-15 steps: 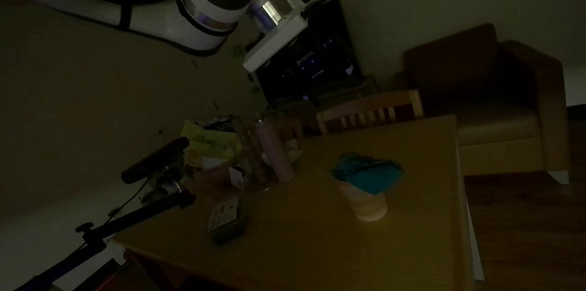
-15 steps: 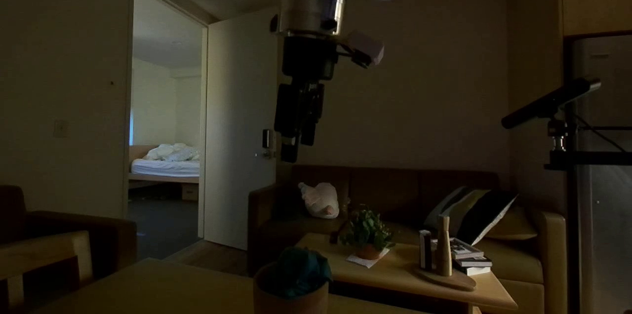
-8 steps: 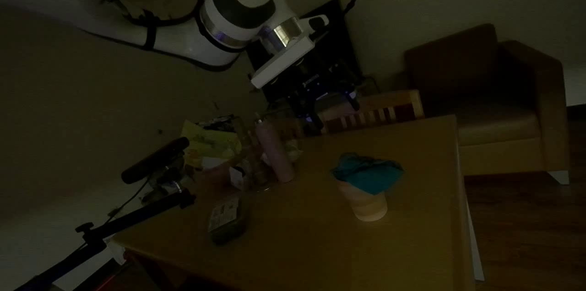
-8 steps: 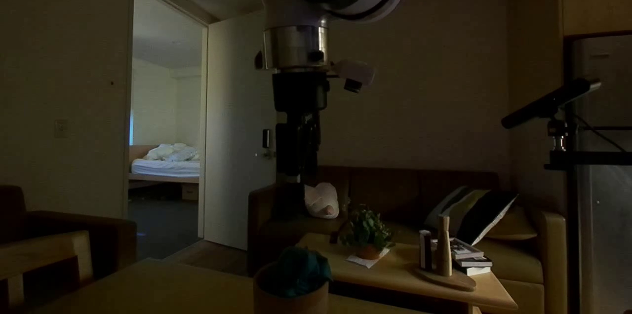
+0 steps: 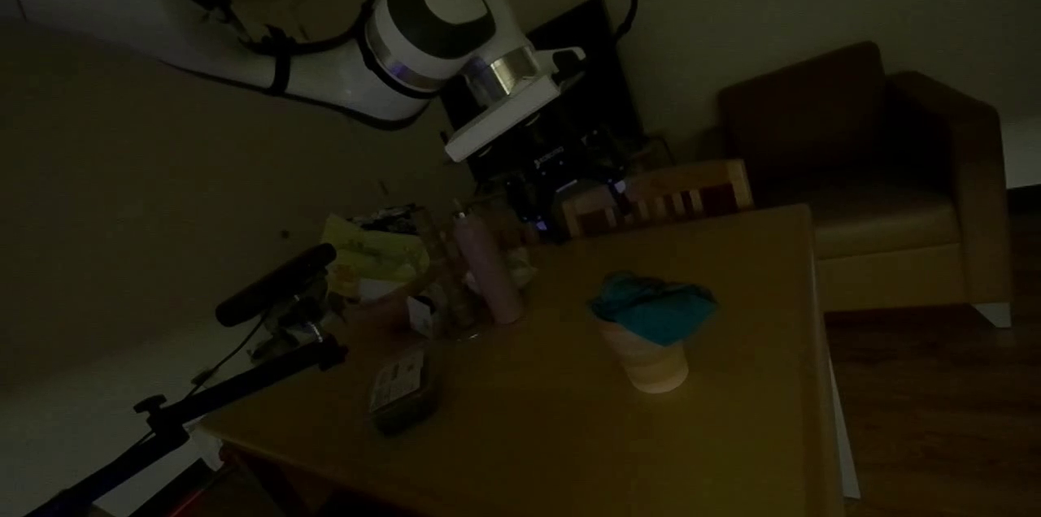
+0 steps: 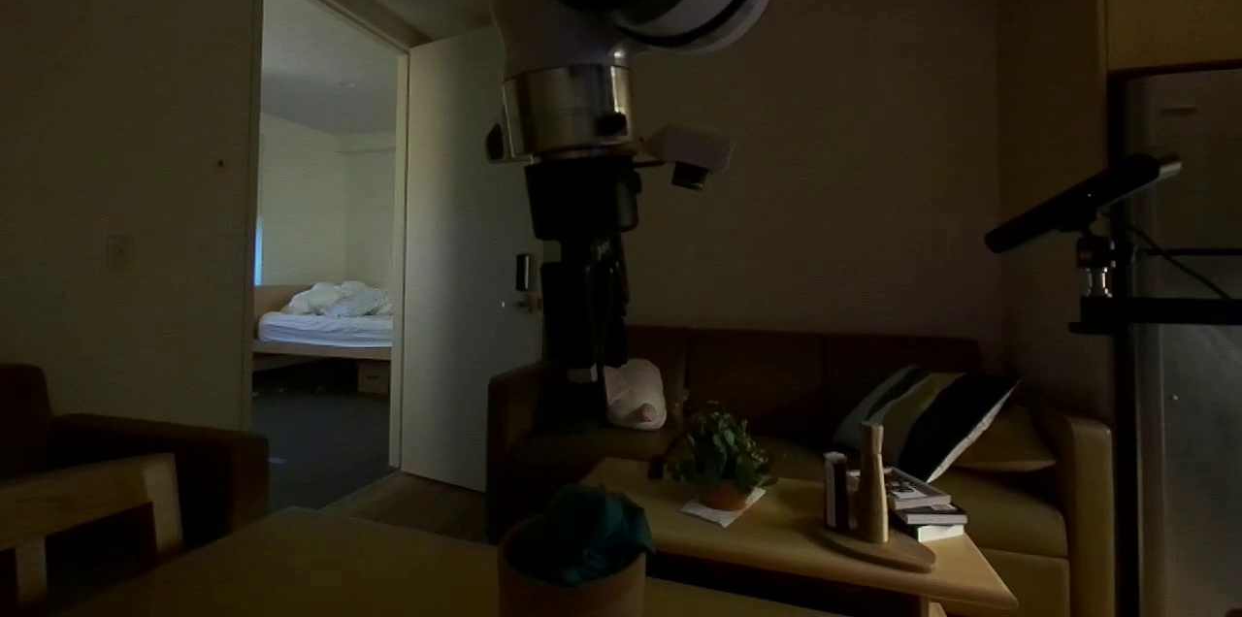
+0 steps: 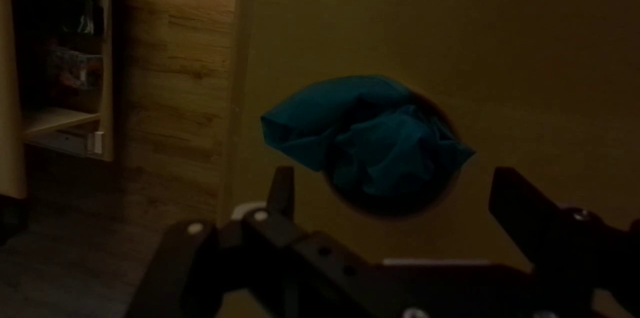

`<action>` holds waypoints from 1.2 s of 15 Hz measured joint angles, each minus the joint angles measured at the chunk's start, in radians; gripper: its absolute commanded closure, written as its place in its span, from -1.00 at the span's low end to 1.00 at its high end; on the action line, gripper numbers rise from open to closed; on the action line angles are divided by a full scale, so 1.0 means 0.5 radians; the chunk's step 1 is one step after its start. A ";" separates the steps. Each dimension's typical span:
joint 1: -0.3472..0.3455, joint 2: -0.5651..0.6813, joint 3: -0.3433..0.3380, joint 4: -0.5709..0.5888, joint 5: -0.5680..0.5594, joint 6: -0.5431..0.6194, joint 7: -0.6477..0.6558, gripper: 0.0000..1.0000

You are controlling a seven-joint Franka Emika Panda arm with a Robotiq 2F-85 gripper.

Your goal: Remove the blue cloth from the cup on the right and place it on the table

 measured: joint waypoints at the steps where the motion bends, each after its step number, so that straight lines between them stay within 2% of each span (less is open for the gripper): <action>1: 0.000 0.000 0.000 0.001 0.000 -0.001 0.000 -1.00; 10: -0.003 0.112 0.009 0.022 0.003 -0.001 -0.001 -1.00; 18: -0.022 0.441 0.011 0.303 0.018 0.000 0.000 -1.00</action>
